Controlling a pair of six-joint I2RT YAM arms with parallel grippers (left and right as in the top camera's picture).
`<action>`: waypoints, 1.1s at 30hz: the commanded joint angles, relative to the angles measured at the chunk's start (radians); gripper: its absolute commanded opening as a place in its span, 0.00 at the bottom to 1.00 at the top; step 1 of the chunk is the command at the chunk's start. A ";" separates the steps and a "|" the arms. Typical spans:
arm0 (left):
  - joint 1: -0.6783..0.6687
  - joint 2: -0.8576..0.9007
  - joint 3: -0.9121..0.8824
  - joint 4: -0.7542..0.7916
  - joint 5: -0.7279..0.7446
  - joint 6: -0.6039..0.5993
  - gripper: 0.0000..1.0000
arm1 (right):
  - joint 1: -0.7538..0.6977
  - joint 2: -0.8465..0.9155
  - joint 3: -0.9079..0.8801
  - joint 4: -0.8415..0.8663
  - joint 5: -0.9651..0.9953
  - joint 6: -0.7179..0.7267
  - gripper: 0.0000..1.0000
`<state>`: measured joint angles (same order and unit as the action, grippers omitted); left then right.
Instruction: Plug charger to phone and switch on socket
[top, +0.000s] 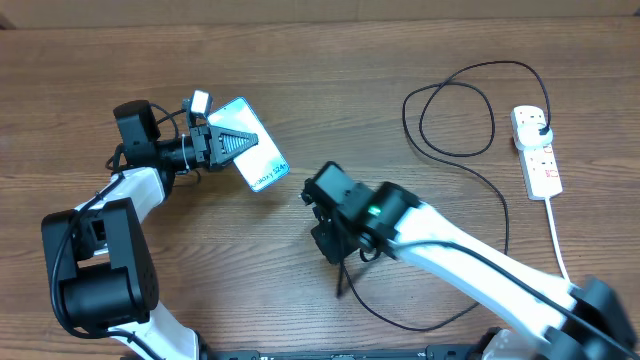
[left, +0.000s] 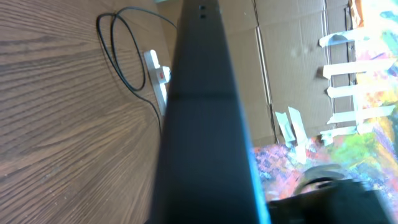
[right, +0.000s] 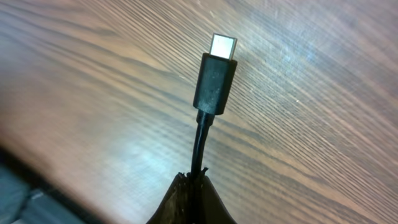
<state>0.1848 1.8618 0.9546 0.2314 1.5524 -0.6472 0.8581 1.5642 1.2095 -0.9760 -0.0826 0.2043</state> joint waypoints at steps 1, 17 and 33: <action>-0.050 0.003 0.020 0.005 0.030 0.032 0.05 | 0.009 -0.048 0.009 -0.024 -0.028 -0.023 0.04; -0.195 0.003 0.020 0.005 0.029 0.086 0.04 | 0.010 -0.048 0.005 -0.017 -0.054 -0.054 0.04; -0.201 0.003 0.020 0.004 0.027 -0.007 0.04 | 0.010 -0.048 0.005 0.011 -0.054 -0.053 0.04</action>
<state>-0.0071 1.8614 0.9546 0.2314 1.5524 -0.6220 0.8604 1.5169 1.2110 -0.9737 -0.1272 0.1562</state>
